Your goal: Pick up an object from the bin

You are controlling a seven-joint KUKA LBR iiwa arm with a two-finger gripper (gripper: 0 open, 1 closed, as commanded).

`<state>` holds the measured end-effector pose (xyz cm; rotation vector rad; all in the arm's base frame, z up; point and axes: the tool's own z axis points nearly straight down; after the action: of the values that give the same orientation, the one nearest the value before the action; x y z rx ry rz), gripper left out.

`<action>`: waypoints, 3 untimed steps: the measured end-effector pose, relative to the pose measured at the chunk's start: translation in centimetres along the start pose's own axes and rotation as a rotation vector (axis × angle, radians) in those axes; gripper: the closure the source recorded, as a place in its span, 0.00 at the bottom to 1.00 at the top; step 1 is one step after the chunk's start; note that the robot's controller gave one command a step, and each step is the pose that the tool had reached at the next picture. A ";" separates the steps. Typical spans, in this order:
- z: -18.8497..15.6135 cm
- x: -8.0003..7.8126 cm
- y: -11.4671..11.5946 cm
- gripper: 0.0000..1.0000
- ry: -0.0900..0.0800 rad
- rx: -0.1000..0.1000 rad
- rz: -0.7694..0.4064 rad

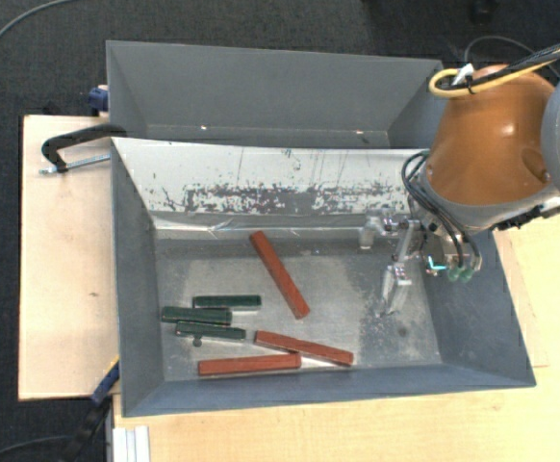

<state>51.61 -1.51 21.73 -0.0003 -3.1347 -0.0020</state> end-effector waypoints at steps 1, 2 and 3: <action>14.9 -4.8 12.9 0.00 -0.007 -0.005 -0.114; 11.4 -4.2 21.7 0.00 -0.015 -0.007 -0.072; 11.0 -2.6 20.5 0.00 -0.006 -0.001 0.169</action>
Offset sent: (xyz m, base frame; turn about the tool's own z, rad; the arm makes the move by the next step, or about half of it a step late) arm 0.0474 0.1230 -0.1473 -0.1057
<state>54.14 19.02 10.70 -0.2654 -3.1296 -0.0026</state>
